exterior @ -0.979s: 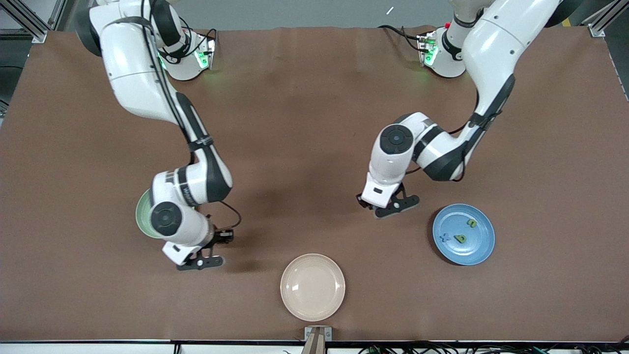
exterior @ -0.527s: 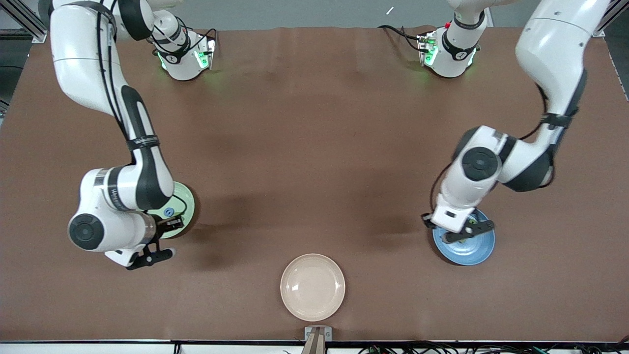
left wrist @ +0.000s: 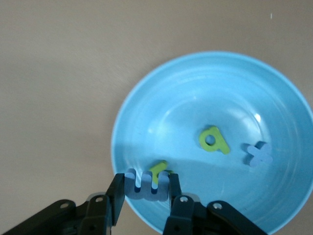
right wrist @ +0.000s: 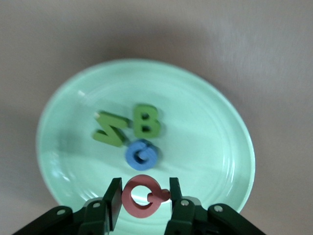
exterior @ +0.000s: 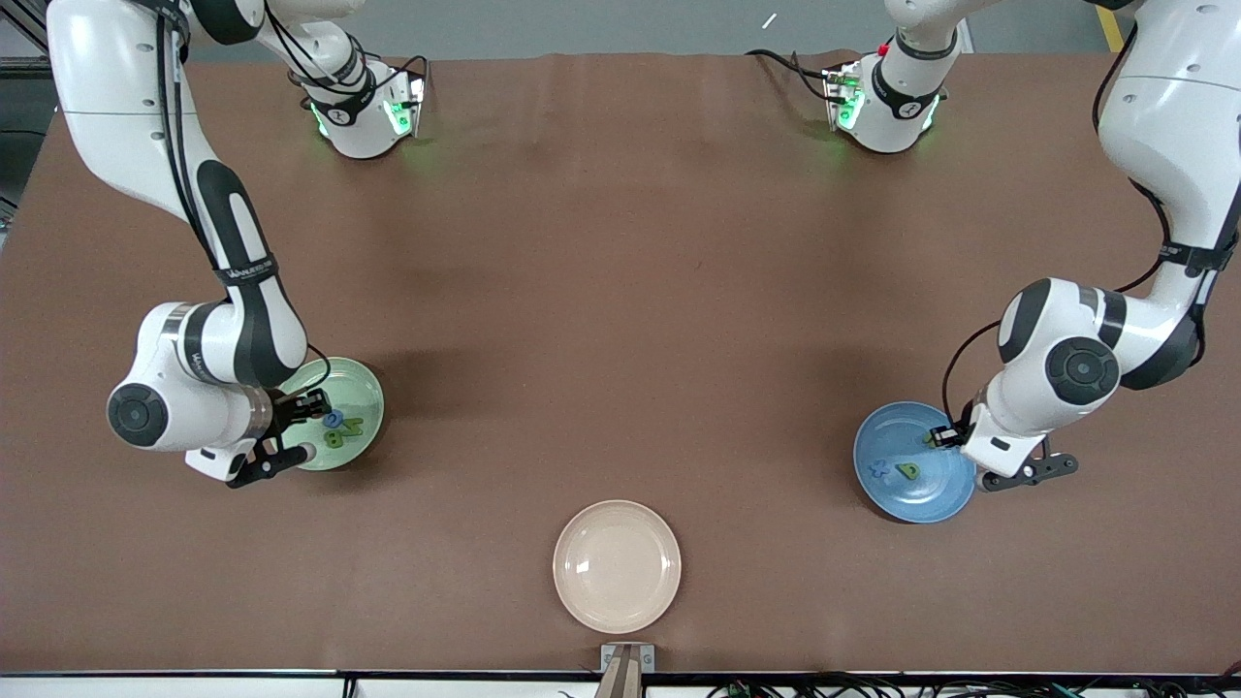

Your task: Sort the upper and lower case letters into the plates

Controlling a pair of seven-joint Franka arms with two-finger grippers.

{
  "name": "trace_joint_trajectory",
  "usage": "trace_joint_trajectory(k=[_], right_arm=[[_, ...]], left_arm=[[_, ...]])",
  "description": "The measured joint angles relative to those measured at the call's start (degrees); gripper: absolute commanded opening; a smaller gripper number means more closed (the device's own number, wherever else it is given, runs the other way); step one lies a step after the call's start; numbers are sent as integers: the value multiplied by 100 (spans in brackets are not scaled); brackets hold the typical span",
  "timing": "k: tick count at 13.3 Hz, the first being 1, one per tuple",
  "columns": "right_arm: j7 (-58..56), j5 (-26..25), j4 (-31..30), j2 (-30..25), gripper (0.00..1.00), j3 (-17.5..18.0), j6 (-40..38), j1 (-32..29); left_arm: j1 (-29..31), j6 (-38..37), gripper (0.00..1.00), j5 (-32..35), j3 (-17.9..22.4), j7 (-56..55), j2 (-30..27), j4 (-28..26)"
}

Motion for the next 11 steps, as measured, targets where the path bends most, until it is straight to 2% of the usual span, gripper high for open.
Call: trace_joint_trajectory(k=[1, 4, 5, 7, 8, 9, 11], right_arm=[[-93, 0, -105, 0, 34, -1, 78, -99], [-182, 0, -146, -12, 100, 1, 111, -233], [-180, 0, -141, -32, 100, 14, 125, -232], [-171, 0, -59, -96, 100, 37, 132, -231], [-164, 0, 34, -140, 100, 39, 130, -231], [-161, 0, 147, -224, 100, 39, 130, -232], [-131, 0, 312, -521, 100, 37, 120, -232]], left_arm=[[-45, 0, 13, 0, -14, -21, 53, -21], [-204, -4, 21, 0, -41, -103, 97, -48], [-259, -8, 23, 0, -45, -168, 97, -83], [-317, -9, 36, 0, -47, -250, 98, -198], [-313, -9, 64, 0, -45, -272, 98, -229], [-306, -8, 98, 0, -45, -274, 97, -234], [-303, -37, 100, 0, -50, -274, 27, -180]])
